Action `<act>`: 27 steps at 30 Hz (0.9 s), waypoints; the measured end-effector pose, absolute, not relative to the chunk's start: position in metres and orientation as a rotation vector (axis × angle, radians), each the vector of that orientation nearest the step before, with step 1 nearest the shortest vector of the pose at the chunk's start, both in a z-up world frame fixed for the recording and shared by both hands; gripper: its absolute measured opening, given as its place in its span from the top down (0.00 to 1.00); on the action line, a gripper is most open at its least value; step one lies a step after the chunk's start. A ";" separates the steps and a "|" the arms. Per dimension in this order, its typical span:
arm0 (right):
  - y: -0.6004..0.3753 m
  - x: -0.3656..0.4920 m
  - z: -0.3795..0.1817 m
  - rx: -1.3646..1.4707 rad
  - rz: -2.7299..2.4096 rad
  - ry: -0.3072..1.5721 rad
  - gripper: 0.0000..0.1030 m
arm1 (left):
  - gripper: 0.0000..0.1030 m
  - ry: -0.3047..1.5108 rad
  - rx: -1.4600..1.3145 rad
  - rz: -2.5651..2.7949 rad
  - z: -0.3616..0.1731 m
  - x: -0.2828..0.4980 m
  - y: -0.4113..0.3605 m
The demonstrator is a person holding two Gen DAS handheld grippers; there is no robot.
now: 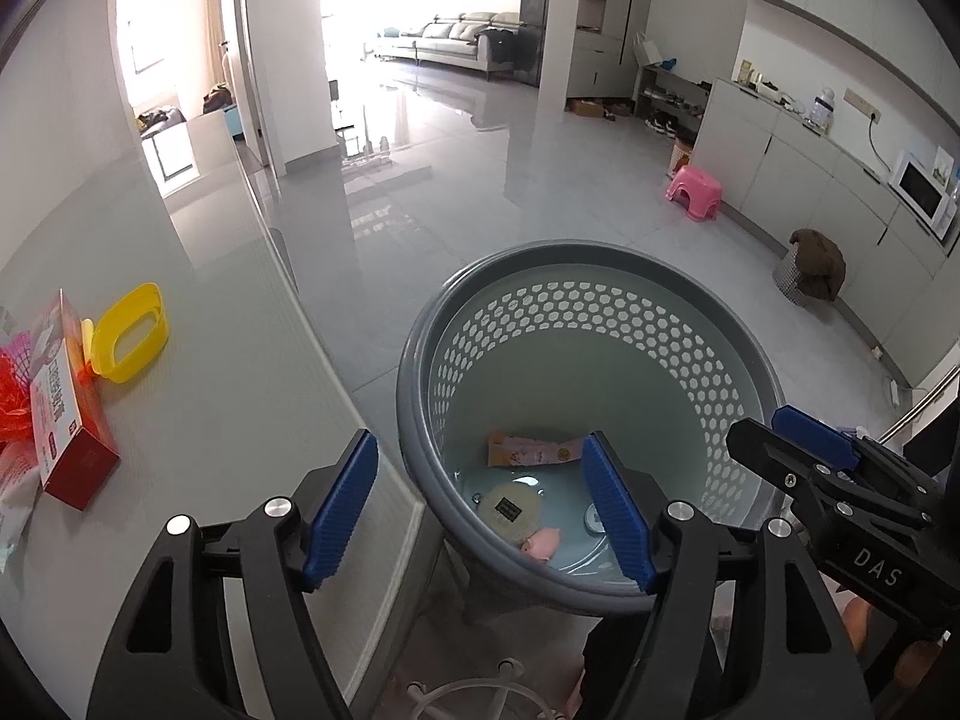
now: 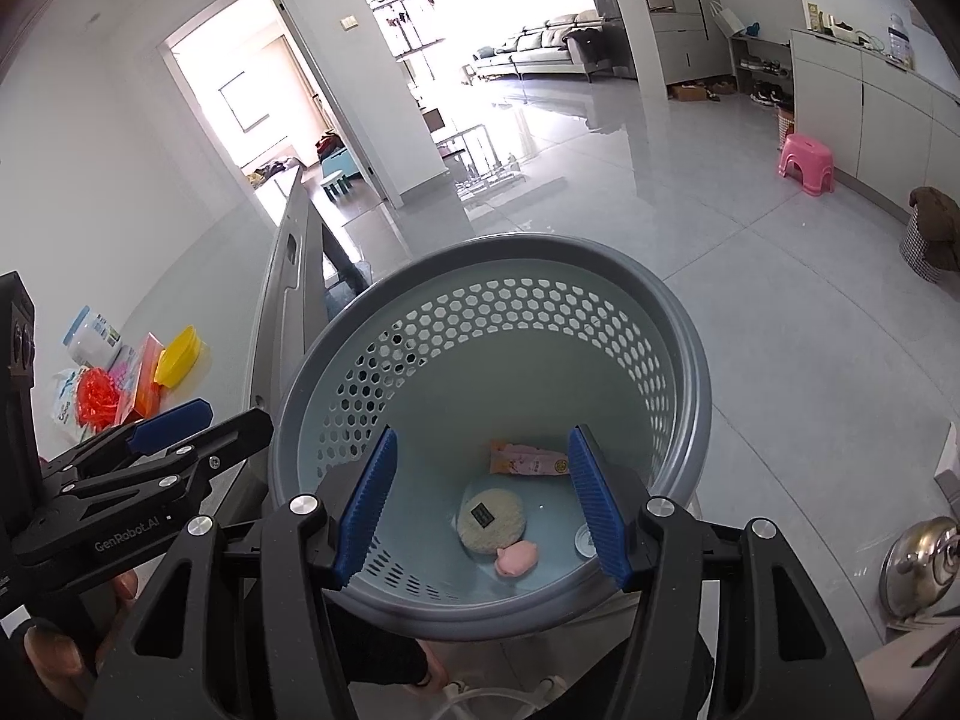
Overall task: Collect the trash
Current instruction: 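Open both tools to drop the cap and pig toy into the basket, then move both tools back over the table toward the red bag and packet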
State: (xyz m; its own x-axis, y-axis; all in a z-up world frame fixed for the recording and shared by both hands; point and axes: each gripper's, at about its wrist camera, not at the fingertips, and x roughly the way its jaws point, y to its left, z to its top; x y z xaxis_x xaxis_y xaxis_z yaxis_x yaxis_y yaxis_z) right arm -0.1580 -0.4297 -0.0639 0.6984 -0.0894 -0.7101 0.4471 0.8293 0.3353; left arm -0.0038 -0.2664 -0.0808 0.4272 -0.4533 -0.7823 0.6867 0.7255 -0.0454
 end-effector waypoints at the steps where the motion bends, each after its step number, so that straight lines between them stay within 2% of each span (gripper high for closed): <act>1: -0.428 -0.158 -0.063 0.516 -0.312 0.742 0.42 | 0.33 0.870 0.298 -0.723 -0.080 -0.004 -0.263; 10: -0.398 -0.146 -0.045 0.465 -0.269 0.722 0.35 | 0.30 0.824 0.265 -0.676 -0.057 -0.003 -0.223; 27: -0.299 -0.080 -0.006 0.357 -0.056 0.694 0.31 | 0.25 0.759 0.162 -0.484 -0.024 0.019 -0.096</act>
